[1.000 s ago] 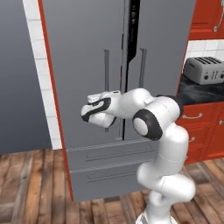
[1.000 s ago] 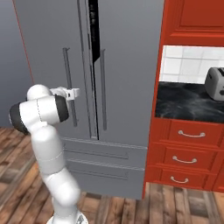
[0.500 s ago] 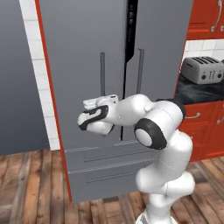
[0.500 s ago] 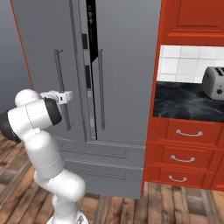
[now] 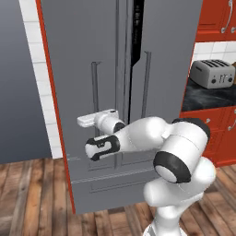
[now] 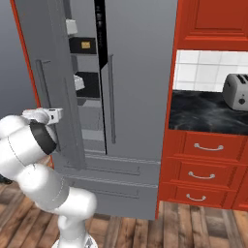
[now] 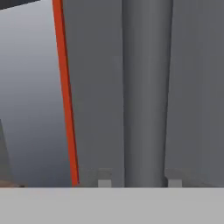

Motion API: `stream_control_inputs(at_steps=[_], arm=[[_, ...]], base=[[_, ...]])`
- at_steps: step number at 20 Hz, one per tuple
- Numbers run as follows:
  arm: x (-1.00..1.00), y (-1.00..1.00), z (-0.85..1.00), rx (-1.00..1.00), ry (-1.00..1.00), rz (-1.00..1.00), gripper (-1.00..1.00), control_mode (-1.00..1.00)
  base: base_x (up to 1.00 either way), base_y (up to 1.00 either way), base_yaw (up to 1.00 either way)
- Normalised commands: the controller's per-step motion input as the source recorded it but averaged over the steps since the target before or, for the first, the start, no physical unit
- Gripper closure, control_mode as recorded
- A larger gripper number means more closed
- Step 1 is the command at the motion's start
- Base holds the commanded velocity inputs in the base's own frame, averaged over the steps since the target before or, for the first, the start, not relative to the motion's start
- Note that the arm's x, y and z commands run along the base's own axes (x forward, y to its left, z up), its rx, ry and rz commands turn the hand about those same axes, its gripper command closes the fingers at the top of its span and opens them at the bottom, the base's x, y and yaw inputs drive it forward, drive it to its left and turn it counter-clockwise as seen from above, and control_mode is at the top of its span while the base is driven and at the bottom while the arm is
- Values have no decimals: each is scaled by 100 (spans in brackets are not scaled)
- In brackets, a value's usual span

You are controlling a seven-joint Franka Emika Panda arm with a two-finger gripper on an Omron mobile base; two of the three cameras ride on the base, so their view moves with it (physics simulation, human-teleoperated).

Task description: Take the cake and donut from the fridge and place them on the empty tray on the dining counter.

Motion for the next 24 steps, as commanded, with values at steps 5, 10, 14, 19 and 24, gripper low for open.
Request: stream_control_inputs(at_steps=[5,10,14,19,24], arm=[[-46,67,13,1,37,4,100,-100],[-73,52,9,0,23,0,100,-100],[-87,61,0,0,16,0,100,-100],[-84,45,2,0,11,0,-100,-100],[-93,-39,8,15,5,0,-100,-100]], base=[[0,0,0],[0,0,0],[0,0,0],[0,0,0],[0,0,0]])
